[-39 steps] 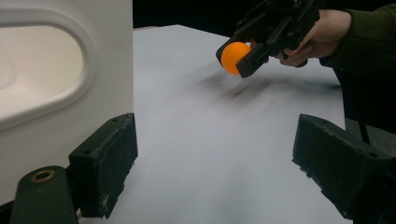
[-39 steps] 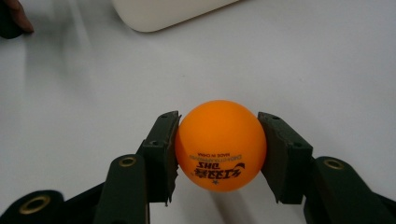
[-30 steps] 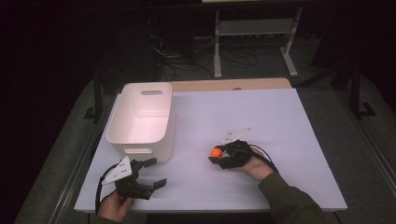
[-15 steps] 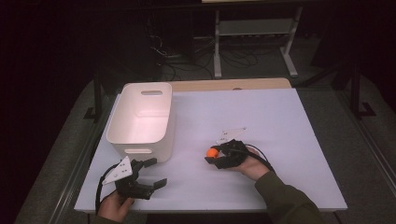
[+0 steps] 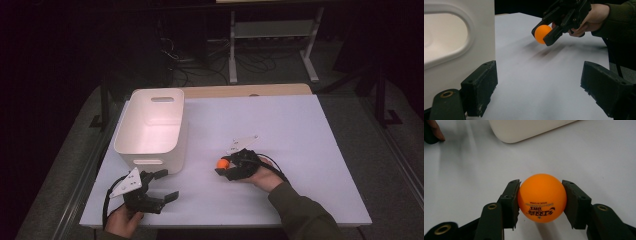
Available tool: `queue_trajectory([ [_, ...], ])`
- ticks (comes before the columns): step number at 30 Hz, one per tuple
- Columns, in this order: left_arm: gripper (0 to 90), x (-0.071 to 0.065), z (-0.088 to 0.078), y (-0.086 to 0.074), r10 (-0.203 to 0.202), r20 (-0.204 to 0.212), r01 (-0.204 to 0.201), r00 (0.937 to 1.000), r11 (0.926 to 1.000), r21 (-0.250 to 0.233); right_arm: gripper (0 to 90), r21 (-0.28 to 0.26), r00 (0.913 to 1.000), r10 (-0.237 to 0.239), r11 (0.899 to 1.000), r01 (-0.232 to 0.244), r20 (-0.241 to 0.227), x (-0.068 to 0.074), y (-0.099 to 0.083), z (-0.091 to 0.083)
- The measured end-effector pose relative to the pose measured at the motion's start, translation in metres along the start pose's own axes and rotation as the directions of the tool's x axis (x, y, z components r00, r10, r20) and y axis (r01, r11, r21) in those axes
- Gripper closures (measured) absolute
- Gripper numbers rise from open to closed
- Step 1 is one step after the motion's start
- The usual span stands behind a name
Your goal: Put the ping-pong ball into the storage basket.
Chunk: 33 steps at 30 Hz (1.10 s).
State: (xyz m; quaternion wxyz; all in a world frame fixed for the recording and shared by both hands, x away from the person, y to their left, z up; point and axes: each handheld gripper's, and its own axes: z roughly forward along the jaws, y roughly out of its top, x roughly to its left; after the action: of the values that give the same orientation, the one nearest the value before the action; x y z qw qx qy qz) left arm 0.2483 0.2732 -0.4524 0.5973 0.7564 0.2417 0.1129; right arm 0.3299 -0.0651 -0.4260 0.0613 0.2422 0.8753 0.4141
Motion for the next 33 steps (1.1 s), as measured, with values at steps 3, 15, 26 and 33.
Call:
queue_trajectory([
  [3,13.9,0.000,0.000,0.000,-0.002,0.000,0.002,1.0000,1.0000,0.000,49.3,0.001,1.0000,0.004,1.000,-0.004,-0.003,0.000,0.002,0.002],
  [15,13.9,0.000,0.000,0.000,0.000,0.003,0.000,1.0000,1.0000,0.000,49.3,-0.009,0.9999,-0.007,1.000,0.007,-0.014,0.001,0.010,0.007],
  [26,13.9,0.000,0.000,0.000,0.000,0.004,0.000,1.0000,1.0000,0.000,49.3,-0.014,0.9997,-0.011,1.000,0.011,-0.023,0.002,0.016,0.012],
  [33,13.9,0.000,0.000,0.000,0.000,0.004,0.000,1.0000,1.0000,0.000,49.3,-0.020,0.9995,-0.013,1.000,0.012,-0.028,0.003,0.020,0.015],
])
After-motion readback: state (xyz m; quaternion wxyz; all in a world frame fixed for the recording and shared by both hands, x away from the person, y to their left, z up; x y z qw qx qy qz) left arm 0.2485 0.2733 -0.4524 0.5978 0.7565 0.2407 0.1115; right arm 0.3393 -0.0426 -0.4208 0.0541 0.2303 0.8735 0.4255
